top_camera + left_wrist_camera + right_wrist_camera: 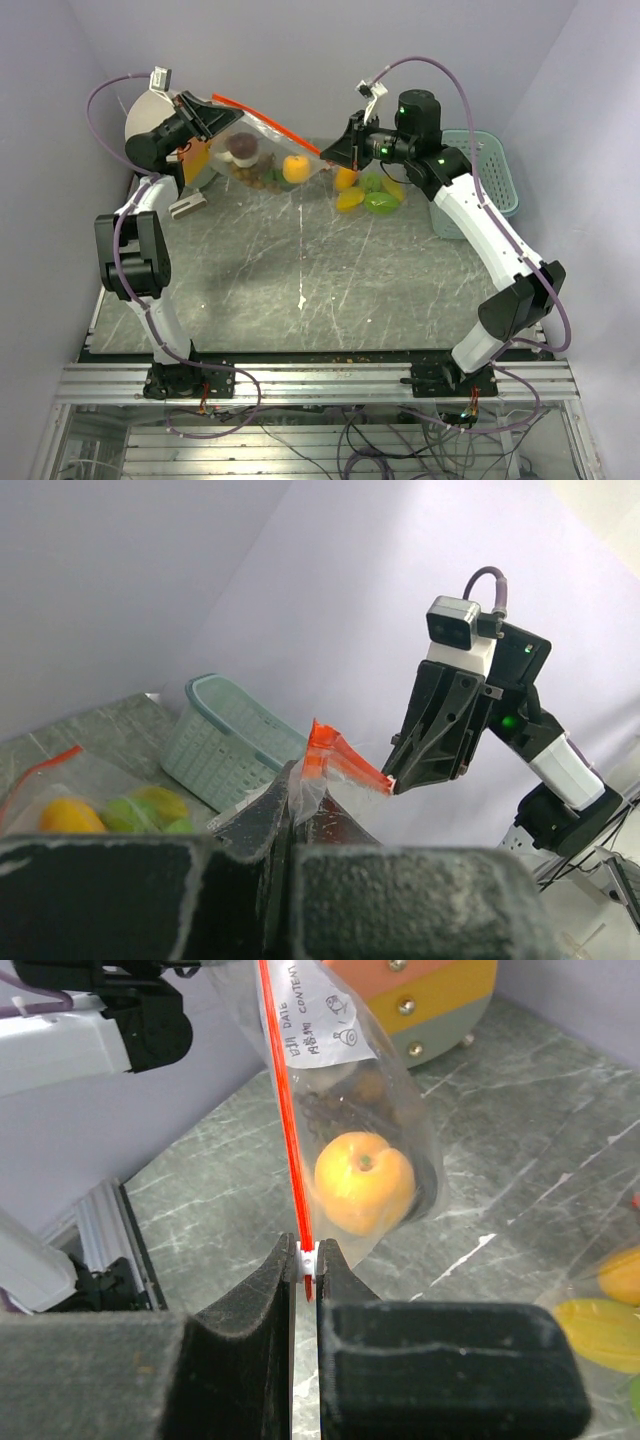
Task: Open the zip-top bag and remove the fake food
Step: Unzip the zipper food storage bag at the center of the board.
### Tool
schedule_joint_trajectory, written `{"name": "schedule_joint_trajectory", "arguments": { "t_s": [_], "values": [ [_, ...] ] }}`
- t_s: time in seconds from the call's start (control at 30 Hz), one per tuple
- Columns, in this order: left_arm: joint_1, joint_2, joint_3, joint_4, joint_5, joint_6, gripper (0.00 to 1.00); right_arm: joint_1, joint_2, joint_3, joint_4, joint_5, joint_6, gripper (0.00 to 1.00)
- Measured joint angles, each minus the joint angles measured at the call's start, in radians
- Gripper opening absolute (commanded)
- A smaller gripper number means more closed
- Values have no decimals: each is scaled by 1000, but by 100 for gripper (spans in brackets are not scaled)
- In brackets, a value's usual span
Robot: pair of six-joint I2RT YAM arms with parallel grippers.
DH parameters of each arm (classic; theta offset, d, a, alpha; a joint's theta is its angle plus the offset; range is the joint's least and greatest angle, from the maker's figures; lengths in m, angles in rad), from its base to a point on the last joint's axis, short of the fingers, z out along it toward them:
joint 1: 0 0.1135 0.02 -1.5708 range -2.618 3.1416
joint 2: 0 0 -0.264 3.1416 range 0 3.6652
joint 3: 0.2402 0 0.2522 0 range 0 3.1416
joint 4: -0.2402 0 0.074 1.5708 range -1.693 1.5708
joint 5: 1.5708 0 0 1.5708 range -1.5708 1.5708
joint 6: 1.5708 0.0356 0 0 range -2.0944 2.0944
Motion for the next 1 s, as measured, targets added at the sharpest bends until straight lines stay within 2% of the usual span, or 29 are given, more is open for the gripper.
{"name": "schedule_joint_trajectory", "arguments": {
  "t_s": [0.2, 0.33, 0.47, 0.6, 0.77, 1.0],
  "values": [
    [0, -16, -13, -7, 1, 11, 7, 2, 0, 28, -45, 37, -59, 2],
    [0, -11, -3, 30, 7, -48, 7, 2, 0, 29, -47, 28, -60, 24],
    [-8, 20, 53, 43, 15, -159, 7, 0, 5, 41, -48, 5, -45, 34],
    [-43, 26, 57, 43, 61, -208, 7, -1, 38, 105, -44, -14, -35, 36],
    [-150, 26, 57, 43, 126, -219, 7, -1, 86, 185, -38, -18, -29, 37],
    [-222, 26, 64, 44, 174, -222, 7, 5, 130, 214, -44, -18, -27, 37]
  ]
}}
